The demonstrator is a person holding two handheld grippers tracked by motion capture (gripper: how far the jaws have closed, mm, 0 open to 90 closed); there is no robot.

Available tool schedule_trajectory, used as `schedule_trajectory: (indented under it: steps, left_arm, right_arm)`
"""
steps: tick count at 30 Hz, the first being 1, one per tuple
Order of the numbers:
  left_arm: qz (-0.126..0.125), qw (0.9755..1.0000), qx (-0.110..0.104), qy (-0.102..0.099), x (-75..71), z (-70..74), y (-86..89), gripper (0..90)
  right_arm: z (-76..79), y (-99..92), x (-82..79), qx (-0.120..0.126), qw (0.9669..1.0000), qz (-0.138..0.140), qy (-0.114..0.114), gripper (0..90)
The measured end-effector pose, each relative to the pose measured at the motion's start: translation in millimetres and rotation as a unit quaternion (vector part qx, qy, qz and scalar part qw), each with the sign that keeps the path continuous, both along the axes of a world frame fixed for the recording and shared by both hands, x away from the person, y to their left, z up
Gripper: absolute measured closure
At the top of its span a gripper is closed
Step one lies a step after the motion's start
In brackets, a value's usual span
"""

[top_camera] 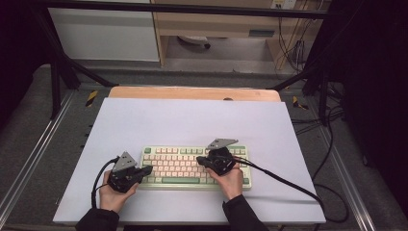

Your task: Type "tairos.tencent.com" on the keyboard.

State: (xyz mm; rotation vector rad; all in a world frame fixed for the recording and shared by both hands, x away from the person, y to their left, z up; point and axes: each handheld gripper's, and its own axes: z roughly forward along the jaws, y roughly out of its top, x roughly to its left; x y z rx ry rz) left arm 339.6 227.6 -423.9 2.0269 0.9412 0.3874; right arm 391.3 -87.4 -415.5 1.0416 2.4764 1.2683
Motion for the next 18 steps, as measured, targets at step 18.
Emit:
schedule_trajectory:
  steps: [18]
  left_arm:
    - [-0.002,1.0,0.002,0.0,0.2,-1.0,-1.0,90.0]
  right_arm:
    - [-11.4,4.6,4.6,-0.015,0.9998,-0.004,0.008,90.0]
